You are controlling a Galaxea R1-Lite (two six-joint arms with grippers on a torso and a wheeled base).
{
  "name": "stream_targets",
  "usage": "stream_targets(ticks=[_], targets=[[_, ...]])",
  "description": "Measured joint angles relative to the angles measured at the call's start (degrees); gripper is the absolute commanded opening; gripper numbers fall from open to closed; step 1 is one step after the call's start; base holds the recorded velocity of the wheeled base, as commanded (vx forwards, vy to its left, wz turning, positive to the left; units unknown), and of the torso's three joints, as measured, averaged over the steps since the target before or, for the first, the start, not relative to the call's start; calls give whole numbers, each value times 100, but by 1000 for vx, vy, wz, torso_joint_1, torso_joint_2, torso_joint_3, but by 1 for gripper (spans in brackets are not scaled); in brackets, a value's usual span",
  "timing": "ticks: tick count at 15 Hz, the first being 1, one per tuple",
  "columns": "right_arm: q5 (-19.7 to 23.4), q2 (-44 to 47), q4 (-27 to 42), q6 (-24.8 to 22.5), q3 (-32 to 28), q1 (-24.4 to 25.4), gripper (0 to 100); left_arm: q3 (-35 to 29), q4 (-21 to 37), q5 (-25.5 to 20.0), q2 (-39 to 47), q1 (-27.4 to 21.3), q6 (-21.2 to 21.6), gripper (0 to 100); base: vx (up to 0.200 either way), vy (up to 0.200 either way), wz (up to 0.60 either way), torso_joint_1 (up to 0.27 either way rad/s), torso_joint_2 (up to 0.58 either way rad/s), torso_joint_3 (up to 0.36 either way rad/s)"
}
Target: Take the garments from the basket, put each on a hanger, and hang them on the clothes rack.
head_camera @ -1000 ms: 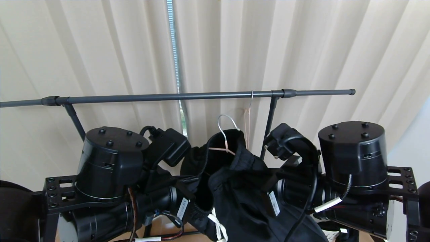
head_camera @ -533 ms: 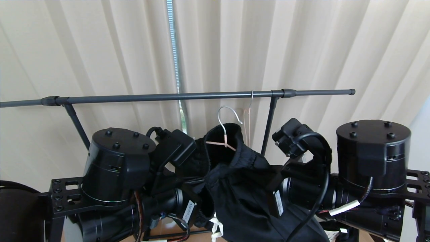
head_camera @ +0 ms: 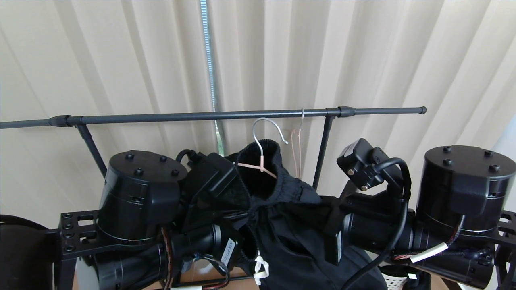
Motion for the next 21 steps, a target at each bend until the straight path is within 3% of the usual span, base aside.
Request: stream_targets(ticks=[1, 2, 10, 17, 21], targets=[[71, -2, -10, 0, 5, -11, 0, -16, 0, 0, 10, 0, 4, 0, 0, 0, 0, 0, 0, 0], [141, -6, -11, -2, 5, -18, 0, -30, -2, 0, 23, 0, 4, 100, 0, 0, 0, 0, 0, 0], [761, -46, -399, 0, 177, -121, 0, 4, -202, 6, 102, -138, 50, 100, 0, 0, 0, 0, 0, 0], [2231, 72, -421, -2, 215, -1152, 0, 711, -172, -13, -759, -322, 677, 100, 0, 0, 0, 0, 0, 0], [2832, 300, -423, -2, 223, -1535, 0, 968, -145, 0, -1192, -304, 750, 100, 0, 0, 0, 0, 0, 0]])
